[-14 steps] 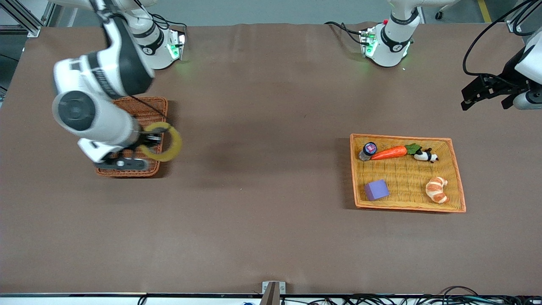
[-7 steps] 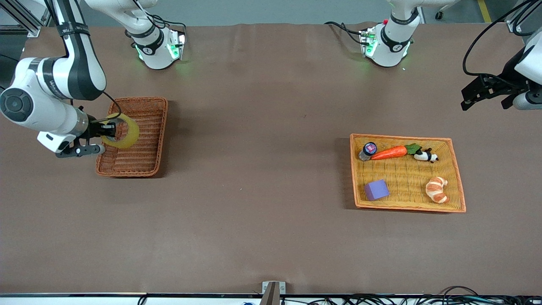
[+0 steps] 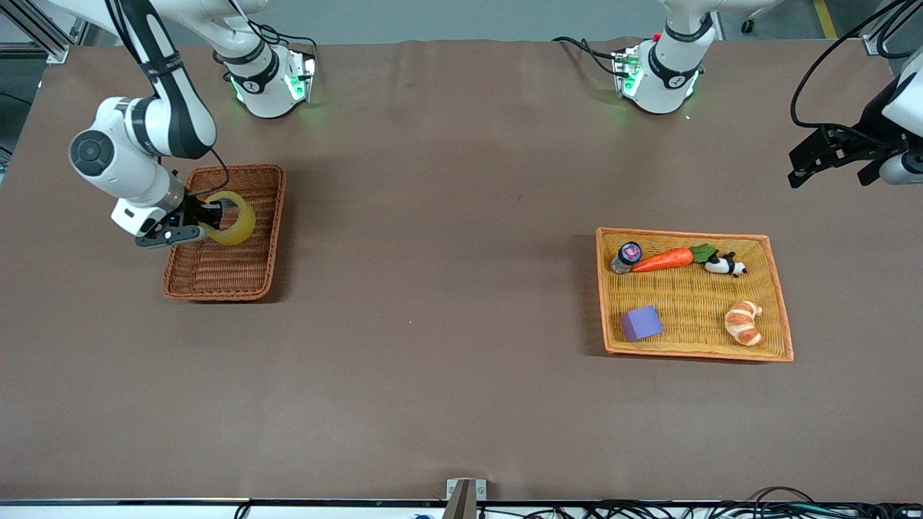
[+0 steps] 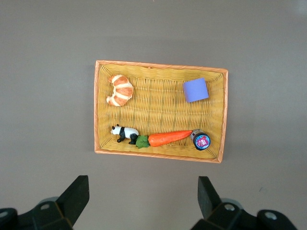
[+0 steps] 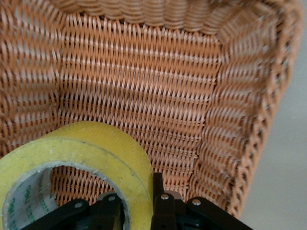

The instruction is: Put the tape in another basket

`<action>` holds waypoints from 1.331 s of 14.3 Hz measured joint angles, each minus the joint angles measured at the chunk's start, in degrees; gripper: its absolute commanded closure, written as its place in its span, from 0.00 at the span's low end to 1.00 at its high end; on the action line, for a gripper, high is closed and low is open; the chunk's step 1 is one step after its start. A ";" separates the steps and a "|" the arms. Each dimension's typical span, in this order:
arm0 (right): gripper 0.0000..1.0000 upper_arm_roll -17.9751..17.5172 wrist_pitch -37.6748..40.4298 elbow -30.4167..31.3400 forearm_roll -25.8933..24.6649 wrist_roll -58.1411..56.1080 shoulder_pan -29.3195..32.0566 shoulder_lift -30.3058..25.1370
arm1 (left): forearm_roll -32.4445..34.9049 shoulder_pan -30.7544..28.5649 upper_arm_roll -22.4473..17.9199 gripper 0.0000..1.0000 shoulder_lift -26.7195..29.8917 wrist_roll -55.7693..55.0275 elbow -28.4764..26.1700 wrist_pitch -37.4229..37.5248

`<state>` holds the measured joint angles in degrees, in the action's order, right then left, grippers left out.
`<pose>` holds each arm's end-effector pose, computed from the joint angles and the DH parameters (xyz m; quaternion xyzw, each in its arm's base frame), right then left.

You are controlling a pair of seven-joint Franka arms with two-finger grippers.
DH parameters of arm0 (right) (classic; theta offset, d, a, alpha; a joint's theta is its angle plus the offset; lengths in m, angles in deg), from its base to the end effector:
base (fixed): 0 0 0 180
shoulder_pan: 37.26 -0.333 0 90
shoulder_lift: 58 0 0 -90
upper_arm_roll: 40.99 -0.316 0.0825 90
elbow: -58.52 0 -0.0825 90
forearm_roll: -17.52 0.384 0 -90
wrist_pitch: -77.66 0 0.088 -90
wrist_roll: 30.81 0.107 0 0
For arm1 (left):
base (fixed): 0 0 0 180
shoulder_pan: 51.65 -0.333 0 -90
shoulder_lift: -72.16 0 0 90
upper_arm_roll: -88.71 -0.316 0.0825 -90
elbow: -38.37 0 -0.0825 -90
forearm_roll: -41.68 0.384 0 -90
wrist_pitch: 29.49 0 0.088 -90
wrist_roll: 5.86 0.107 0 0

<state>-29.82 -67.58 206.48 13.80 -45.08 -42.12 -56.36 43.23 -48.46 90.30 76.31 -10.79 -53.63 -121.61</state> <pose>0.4340 -0.0477 0.2439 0.9944 0.0965 -0.0408 0.0132 0.5341 -0.0424 0.6509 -0.9992 -0.0013 -0.0383 0.0113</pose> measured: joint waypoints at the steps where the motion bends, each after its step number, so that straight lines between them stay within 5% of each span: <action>1: 0.96 -0.01 -1.74 0.74 0.00 0.00 -0.02 0.70 | 0.00 0.00 0.00 0.00 0.00 0.00 0.01 0.00; 5: 0.92 -0.01 -8.17 1.75 0.00 0.00 -0.03 4.68 | 0.00 0.00 0.00 0.00 0.00 0.03 0.02 0.03; 6: 0.80 -0.01 -8.95 1.75 0.00 0.00 -0.03 5.62 | 0.00 0.00 0.00 0.00 0.00 0.06 0.02 0.05; 8: 0.21 -0.01 -9.49 1.75 0.00 0.00 -0.03 6.54 | 0.00 0.00 0.00 0.00 0.00 0.38 0.02 0.06; 9: 0.00 -0.01 -9.49 1.74 0.00 0.00 -0.03 6.55 | 0.00 0.01 0.00 0.00 0.00 0.44 0.02 0.06; 13: 0.00 -0.01 -6.62 0.20 0.02 0.03 -0.03 5.31 | 0.00 0.01 0.00 0.00 0.00 0.50 0.02 0.79; 19: 0.00 -2.05 27.47 -22.90 0.21 5.51 0.04 -3.73 | 0.00 0.00 -0.01 0.00 0.00 0.50 0.94 1.99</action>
<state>-31.87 -40.10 183.58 14.01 -39.57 -42.08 -60.09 43.23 -48.46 90.29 76.32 -10.29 -52.68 -119.62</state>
